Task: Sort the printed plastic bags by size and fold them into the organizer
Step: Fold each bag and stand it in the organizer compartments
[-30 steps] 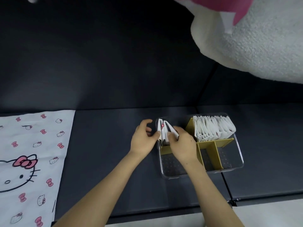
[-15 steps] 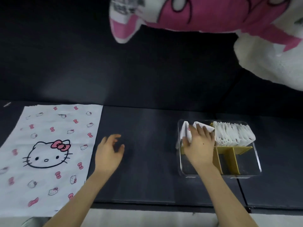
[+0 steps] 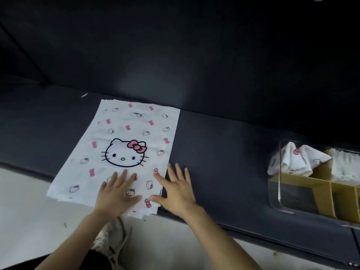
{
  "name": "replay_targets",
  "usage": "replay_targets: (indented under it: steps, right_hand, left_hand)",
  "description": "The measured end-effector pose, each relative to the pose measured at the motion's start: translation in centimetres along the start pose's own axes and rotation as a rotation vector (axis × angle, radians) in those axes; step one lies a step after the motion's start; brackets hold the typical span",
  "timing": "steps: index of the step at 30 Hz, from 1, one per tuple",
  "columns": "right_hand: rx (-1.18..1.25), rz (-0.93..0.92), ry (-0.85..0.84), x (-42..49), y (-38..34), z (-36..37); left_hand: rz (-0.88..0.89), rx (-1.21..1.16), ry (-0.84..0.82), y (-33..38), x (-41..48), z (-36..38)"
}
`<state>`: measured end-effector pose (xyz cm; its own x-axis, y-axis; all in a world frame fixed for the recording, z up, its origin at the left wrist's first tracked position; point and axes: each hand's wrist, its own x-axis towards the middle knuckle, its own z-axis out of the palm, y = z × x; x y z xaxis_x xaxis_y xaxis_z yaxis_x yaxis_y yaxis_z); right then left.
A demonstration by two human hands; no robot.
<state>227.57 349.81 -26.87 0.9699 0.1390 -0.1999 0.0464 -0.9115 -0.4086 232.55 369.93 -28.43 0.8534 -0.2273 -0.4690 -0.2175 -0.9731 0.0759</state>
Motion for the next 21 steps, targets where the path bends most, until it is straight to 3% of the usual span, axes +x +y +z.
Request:
replay_targets:
  steps: [3, 9, 13, 16, 19, 21]
  right_hand:
    - [-0.019, 0.05, -0.016, 1.4, -1.0, 2.4]
    - [-0.029, 0.069, 0.153, 0.9, -0.5, 3.1]
    - [0.254, 0.12, 0.248, -1.6, 1.2, 1.8]
    - [0.389, 0.227, 0.162, -4.4, 4.4, -0.6]
    - [0.733, 0.373, 0.047, -6.2, 7.3, -2.2]
    - [0.978, 0.52, 0.088, -6.5, 7.7, -2.7]
  left_hand:
    - [0.092, 0.024, 0.006, -1.2, -0.1, 0.1]
    - [0.272, -0.017, -0.011, -2.4, -0.7, 0.0]
    - [0.364, -0.096, -0.007, -2.3, -0.6, -0.3]
    - [0.401, -0.212, 0.03, -2.5, -0.6, -0.5]
    - [0.381, -0.41, -0.164, -1.9, -1.9, -2.1]
    - [0.349, -0.551, -0.241, -1.4, -2.9, -3.5]
